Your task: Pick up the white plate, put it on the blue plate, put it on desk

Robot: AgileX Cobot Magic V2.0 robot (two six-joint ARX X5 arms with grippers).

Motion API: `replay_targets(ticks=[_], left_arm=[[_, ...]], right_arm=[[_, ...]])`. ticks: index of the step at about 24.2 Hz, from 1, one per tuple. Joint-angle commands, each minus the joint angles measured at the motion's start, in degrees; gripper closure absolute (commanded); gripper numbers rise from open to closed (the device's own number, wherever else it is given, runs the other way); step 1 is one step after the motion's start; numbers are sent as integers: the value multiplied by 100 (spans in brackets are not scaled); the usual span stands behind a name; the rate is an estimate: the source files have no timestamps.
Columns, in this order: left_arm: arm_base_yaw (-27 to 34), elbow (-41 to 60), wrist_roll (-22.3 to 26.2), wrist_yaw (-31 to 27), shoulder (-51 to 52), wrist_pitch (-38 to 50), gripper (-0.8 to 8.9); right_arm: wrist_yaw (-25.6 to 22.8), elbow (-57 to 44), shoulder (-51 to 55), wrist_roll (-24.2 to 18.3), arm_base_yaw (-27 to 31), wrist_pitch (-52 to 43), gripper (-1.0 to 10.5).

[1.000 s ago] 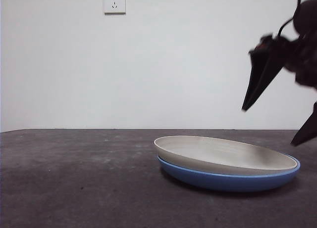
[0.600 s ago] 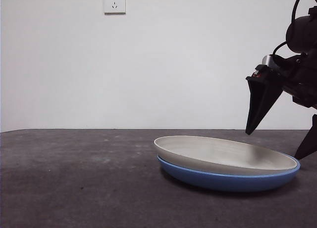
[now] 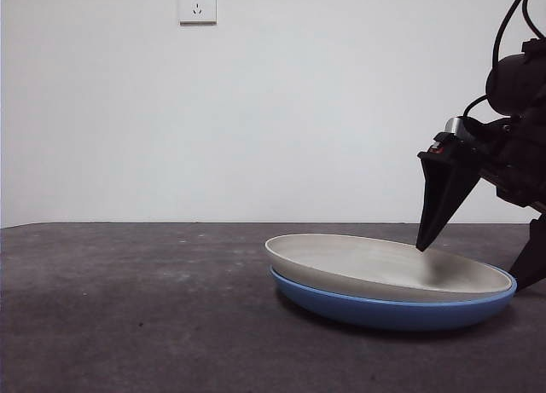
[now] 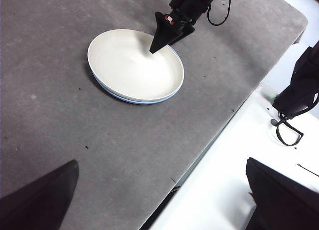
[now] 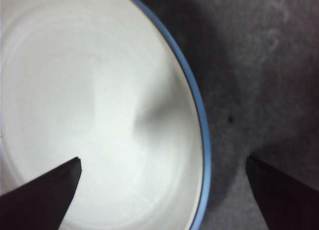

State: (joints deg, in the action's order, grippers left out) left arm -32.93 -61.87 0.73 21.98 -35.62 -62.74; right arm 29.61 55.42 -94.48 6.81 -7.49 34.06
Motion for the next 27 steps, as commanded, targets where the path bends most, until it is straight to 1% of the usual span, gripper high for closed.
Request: replay_targets(ticks=[1, 6, 10, 12, 14, 18, 23, 27], left_arm=[[-42, -57, 11, -17, -28, 63, 250], [-42, -57, 13, -17, -28, 63, 250], [-42, -57, 13, -15, -28, 66, 250], [-42, -57, 13, -17, -28, 66, 250], [-42, -57, 13, -17, -28, 63, 250], [-42, -57, 13, -15, -28, 55, 250], [-42, -57, 13, -15, -28, 57, 250], [-42, -57, 15, -17, -28, 61, 250]], right_arm=[[-7, 74, -153, -87, -24, -9, 484], [-101, 74, -153, -79, -26, -13, 757], [-219, 74, -153, -44, -20, 52, 876], [-422, 74, -153, 17, -20, 83, 940], [-562, 74, -153, 33, -20, 114, 940], [-564, 74, -133, 42, -20, 109, 940], [-466, 328, -94, 70, -28, 389, 940], [-260, 761, -94, 116, -136, 796, 940]])
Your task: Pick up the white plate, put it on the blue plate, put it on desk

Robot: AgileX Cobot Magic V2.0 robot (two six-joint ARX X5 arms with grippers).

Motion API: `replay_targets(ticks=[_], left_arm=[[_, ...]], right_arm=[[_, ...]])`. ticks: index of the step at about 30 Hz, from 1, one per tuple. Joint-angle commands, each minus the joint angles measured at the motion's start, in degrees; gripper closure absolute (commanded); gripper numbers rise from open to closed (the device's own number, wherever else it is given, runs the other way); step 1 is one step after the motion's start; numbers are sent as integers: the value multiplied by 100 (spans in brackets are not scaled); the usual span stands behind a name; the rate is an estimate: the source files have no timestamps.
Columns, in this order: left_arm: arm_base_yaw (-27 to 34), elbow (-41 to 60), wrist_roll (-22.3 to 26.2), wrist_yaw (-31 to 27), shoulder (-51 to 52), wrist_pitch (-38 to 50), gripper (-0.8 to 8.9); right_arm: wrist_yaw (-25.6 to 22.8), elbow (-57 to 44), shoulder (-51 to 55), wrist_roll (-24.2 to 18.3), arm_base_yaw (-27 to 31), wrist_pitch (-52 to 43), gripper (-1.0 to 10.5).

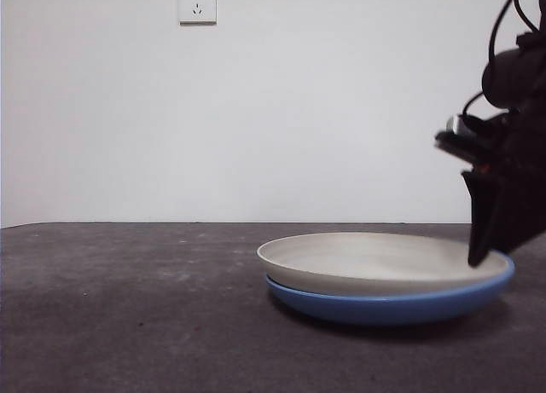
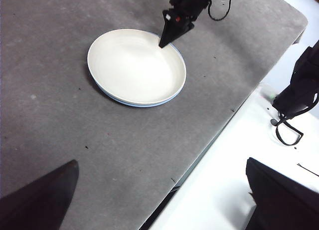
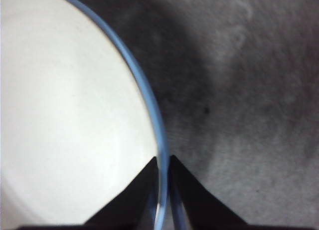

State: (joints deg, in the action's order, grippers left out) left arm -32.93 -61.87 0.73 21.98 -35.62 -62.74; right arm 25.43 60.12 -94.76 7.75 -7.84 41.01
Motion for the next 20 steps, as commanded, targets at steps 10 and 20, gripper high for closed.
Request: replay_targets(ticks=[10, 20], left_arm=[[-42, -57, 39, -15, -28, 107, 250], [-44, -57, 33, -13, -28, 107, 250]], right_arm=[[131, 962, -72, 457, -761, 236, 940], [146, 968, -367, 1012, -1327, -334, 940]])
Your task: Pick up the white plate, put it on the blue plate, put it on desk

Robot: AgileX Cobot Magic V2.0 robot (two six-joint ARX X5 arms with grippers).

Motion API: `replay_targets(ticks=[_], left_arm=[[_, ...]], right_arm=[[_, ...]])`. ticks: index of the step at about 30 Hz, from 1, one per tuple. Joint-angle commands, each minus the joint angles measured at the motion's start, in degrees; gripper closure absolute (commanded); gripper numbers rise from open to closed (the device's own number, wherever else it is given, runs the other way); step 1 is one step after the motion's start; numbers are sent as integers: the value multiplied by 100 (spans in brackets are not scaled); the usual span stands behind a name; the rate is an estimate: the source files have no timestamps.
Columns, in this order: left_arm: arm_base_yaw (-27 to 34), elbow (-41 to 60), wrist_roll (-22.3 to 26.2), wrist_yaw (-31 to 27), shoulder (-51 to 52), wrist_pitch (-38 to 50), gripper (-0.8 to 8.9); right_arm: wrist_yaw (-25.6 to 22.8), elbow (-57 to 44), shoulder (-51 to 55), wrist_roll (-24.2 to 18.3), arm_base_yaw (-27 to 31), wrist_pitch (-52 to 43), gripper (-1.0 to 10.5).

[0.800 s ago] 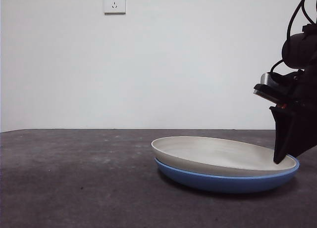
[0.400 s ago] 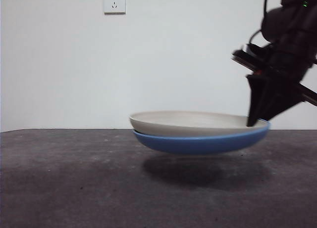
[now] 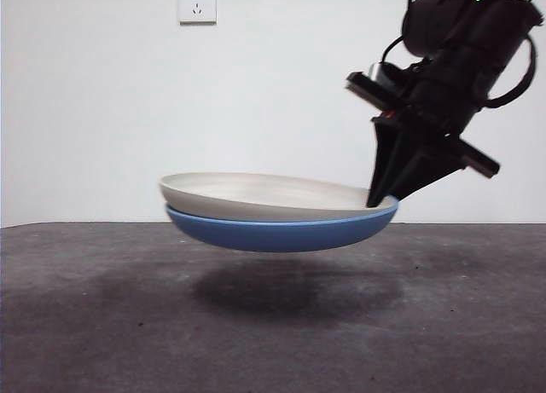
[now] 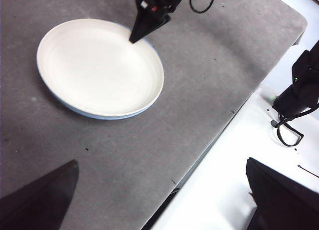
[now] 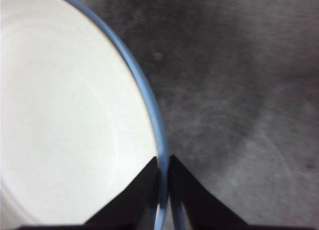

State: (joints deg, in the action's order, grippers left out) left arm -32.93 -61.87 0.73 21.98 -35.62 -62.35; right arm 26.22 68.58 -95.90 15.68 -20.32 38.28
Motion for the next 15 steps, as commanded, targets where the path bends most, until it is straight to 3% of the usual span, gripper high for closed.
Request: replay_targets(ticks=[1, 15], left_arm=[[-44, -59, 33, -15, -28, 68, 250], [-44, -59, 28, -13, -28, 63, 250]], right_arm=[[68, 122, -315, 238, -109, -70, 940], [-378, 122, -756, 184, -195, -243, 940]])
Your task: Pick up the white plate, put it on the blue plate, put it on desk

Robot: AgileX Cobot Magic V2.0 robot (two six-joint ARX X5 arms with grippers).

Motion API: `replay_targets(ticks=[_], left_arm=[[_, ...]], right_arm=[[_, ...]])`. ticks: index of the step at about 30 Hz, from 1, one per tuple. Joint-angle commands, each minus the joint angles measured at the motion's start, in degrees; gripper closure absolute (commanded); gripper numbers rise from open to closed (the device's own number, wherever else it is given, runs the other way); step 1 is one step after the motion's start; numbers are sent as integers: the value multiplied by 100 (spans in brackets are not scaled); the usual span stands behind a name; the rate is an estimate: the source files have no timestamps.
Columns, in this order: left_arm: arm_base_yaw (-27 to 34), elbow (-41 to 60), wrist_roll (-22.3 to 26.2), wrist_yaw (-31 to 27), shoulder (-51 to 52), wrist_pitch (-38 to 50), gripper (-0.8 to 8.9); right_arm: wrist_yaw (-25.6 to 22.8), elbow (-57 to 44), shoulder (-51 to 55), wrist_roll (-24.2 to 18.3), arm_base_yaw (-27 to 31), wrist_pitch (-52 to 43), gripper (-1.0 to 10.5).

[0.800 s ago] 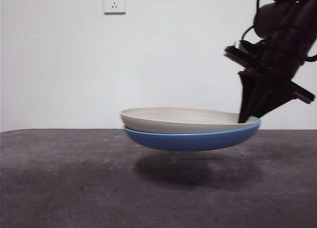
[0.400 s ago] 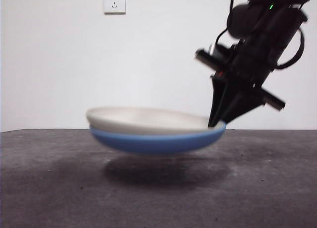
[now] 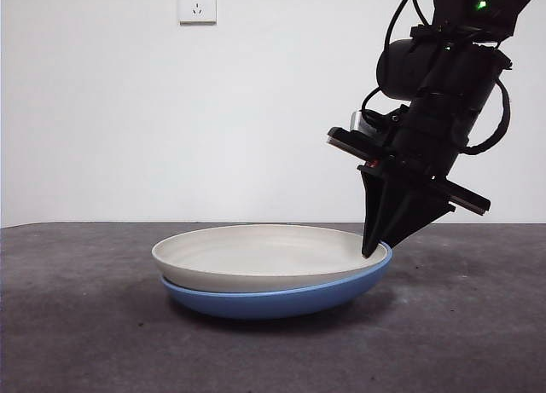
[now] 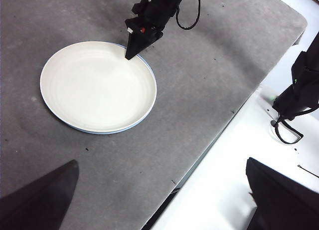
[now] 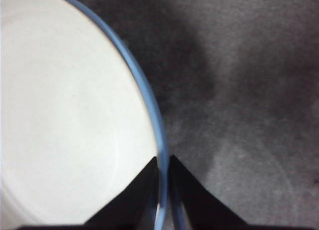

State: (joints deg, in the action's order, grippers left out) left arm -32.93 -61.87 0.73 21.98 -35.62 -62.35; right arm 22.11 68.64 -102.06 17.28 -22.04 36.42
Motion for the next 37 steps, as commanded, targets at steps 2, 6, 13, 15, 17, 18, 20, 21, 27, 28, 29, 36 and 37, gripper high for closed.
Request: replay_targets(ticks=[2, 6, 13, 15, 17, 18, 20, 21, 27, 28, 29, 36, 37], left_arm=[[-44, -59, 28, -13, -28, 66, 250], [-44, -59, 28, -13, -28, 61, 250], [-44, -59, 28, -13, -26, 59, 250], [-44, -59, 28, -13, -24, 61, 250], [-44, -59, 31, -13, -24, 66, 250], [-44, -59, 31, -13, -24, 66, 250], [-44, -59, 31, -13, -24, 63, 250], [-44, -59, 31, -13, -24, 61, 250], [-48, -59, 22, -13, -24, 22, 250], [-48, -59, 11, -13, -24, 24, 250], [-48, -59, 11, -13, -24, 24, 250], [-46, -57, 11, -13, -24, 24, 250], [-46, -59, 11, -13, -24, 28, 250]], right_arm=[[35, 116, -212, 11, -22, -44, 940], [37, 116, -385, -20, -22, -42, 939], [26, 118, -302, -162, -22, -39, 679], [-13, 118, -201, -164, -20, -2, 585], [-85, 120, -66, -164, 11, 61, 522], [-188, 120, 39, -164, 11, 120, 500], [-404, 120, 264, -168, 11, 227, 485], [-487, 120, 450, -188, 13, 313, 464], [-614, 120, 1635, -264, 2, 1021, 356], [-612, 120, 1845, -271, -4, 1152, 354], [-621, 120, 2063, -280, -24, 1285, 354], [-1064, 120, 3770, -317, -219, 2494, 353], [-1069, 120, 3993, -323, -256, 2651, 353]])
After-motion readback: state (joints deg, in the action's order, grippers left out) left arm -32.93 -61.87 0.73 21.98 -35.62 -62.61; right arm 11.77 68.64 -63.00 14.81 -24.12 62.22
